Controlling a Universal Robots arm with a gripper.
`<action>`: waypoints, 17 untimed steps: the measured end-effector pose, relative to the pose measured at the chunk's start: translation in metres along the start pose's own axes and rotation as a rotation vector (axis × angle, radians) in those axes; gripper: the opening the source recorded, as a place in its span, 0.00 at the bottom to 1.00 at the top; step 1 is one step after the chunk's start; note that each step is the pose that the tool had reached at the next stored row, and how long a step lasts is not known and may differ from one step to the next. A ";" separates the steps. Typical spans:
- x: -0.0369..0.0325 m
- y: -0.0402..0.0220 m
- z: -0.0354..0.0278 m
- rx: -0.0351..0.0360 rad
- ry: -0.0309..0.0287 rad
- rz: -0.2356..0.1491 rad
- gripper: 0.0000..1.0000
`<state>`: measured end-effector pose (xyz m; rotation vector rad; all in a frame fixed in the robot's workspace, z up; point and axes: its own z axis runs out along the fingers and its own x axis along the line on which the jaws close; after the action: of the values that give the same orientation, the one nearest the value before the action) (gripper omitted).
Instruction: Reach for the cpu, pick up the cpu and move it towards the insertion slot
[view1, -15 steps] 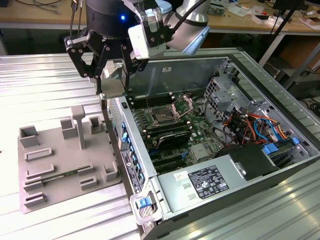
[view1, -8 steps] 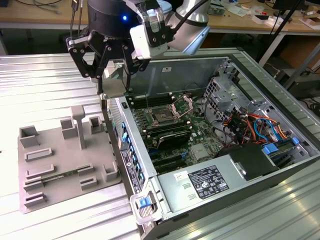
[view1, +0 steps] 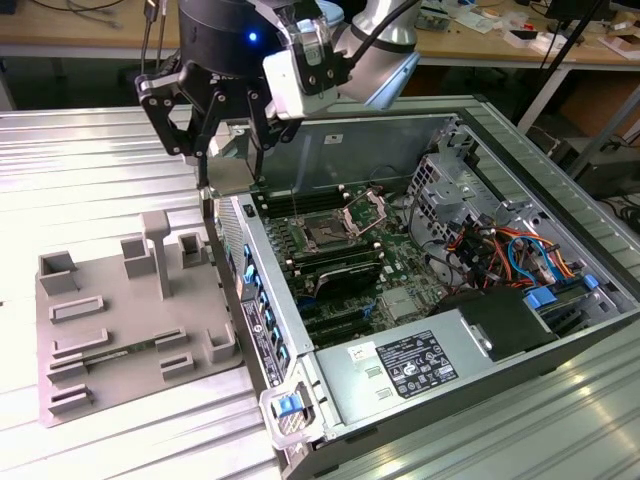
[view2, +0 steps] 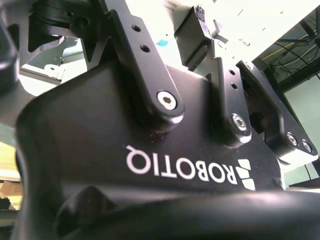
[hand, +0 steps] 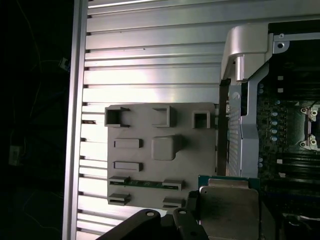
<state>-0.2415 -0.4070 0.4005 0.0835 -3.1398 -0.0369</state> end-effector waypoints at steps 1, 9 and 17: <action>-0.0002 0.0000 0.0000 0.0000 0.0000 0.000 0.55; -0.0019 -0.0001 0.0004 0.0000 0.0000 0.000 0.55; -0.0033 -0.0002 0.0008 0.0000 0.0000 0.000 0.55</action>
<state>-0.2382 -0.4070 0.3997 0.0837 -3.1397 -0.0369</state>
